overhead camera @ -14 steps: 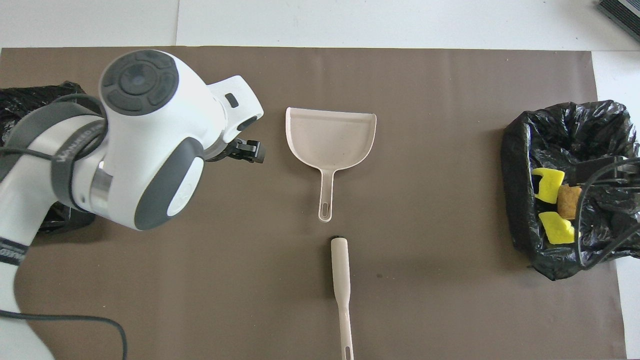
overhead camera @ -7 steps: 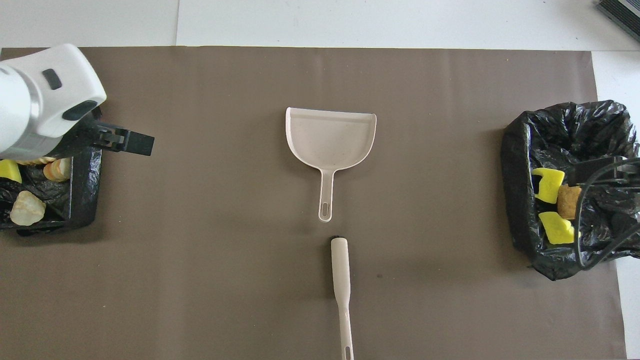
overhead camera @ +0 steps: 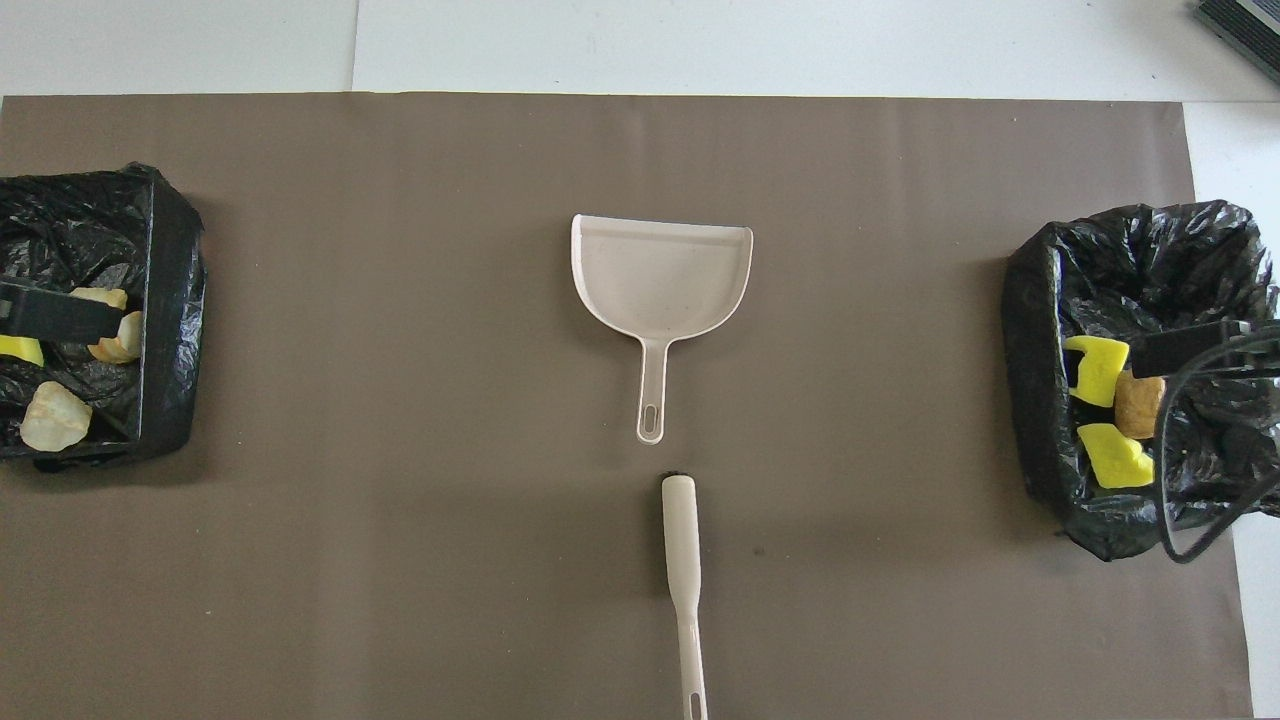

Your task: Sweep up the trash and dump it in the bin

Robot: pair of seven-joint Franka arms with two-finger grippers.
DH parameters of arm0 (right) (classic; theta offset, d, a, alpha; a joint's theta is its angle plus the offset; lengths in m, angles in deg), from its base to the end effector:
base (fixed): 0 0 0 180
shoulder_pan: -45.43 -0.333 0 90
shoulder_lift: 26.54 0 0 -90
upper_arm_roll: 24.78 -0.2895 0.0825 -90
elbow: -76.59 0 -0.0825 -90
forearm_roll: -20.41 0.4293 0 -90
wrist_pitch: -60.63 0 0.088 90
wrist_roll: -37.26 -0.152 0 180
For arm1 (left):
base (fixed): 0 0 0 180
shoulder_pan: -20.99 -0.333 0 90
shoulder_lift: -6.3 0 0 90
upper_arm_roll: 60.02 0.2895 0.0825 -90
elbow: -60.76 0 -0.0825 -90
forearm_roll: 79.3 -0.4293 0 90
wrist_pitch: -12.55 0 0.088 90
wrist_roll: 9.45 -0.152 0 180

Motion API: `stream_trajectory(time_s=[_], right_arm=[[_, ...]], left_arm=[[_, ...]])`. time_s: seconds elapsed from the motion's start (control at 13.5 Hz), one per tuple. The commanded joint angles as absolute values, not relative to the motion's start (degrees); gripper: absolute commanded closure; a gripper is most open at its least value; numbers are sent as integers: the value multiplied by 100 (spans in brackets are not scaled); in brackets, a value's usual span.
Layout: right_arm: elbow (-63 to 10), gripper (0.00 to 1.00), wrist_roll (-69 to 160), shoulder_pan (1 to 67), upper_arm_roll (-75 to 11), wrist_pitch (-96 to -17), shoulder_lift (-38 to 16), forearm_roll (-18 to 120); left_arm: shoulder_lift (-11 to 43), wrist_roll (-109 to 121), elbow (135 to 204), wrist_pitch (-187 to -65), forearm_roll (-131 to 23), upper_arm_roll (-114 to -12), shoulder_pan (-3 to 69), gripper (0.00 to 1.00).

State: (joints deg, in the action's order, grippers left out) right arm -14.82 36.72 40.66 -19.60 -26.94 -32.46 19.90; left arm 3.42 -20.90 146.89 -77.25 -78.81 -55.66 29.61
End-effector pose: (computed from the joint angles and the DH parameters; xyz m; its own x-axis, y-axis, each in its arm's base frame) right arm 0.5672 -0.0076 0.5965 0.9992 -0.0168 0.0359 -0.0168 -0.9999 -0.0008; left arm 0.5876 -0.0440 0.6176 0.9561 -0.2700 0.1141 -0.2706 -0.9626 -0.0105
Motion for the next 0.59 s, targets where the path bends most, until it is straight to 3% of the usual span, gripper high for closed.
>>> stream_trajectory(time_s=[0.0, 0.52], right_arm=[[-1349, 0, 3831, 4201, -1960, -2612, -3146, 2138], [-1377, 0, 3822, 4165, -1959, -2559, -3164, 2120]], left_arm=[[358, -2105, 14583, -7560, -7948, -5563, 2942, 0], [296, -1947, 14663, -7472, -7948, -5554, 2942, 0]])
